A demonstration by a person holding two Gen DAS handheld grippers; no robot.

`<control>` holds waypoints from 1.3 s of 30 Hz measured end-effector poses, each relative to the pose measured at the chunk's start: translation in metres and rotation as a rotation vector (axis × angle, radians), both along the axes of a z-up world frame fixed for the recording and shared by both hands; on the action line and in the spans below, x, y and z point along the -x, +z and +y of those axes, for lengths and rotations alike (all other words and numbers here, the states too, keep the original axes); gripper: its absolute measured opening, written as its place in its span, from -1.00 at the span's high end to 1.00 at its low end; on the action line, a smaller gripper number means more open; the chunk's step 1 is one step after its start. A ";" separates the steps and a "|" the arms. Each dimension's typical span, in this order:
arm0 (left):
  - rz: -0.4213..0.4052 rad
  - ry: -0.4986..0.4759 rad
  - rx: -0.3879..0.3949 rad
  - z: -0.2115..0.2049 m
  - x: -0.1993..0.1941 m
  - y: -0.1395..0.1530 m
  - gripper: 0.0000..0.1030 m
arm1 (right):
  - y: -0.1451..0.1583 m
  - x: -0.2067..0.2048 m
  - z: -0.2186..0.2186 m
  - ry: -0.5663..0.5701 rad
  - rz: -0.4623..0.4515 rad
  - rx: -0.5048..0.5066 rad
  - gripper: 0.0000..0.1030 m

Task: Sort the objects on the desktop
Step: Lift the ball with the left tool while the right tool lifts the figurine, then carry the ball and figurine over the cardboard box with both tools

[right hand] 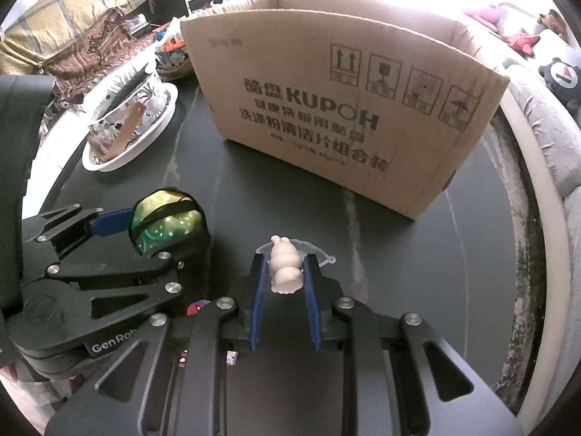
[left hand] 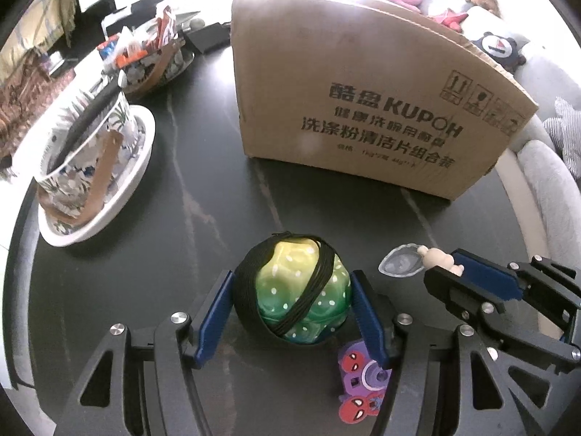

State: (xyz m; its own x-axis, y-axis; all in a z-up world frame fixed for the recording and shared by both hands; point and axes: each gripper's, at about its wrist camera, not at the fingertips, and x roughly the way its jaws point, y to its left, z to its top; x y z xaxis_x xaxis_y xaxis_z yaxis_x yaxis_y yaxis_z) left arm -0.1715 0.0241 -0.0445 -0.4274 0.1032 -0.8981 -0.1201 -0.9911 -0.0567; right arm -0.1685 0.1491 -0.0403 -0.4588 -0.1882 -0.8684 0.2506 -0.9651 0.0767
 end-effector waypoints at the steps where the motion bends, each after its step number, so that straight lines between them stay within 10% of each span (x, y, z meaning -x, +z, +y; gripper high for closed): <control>1: 0.009 -0.002 0.010 0.000 -0.002 0.003 -0.17 | 0.000 -0.001 0.000 -0.001 0.000 -0.002 0.64; 9: 0.127 -0.039 0.139 0.010 -0.017 0.028 -0.17 | 0.007 -0.009 0.001 -0.001 0.012 -0.004 0.64; 39: 0.263 -0.078 0.104 0.015 -0.051 0.102 -0.17 | 0.084 -0.055 0.006 0.000 0.205 -0.050 0.64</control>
State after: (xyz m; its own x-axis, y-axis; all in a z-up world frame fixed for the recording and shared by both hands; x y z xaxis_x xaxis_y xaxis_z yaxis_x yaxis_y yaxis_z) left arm -0.1206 0.0390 0.0576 -0.6416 0.0579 -0.7649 -0.1935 -0.9771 0.0884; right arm -0.1132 0.1550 0.0436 -0.6270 -0.1472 -0.7650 0.2558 -0.9664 -0.0237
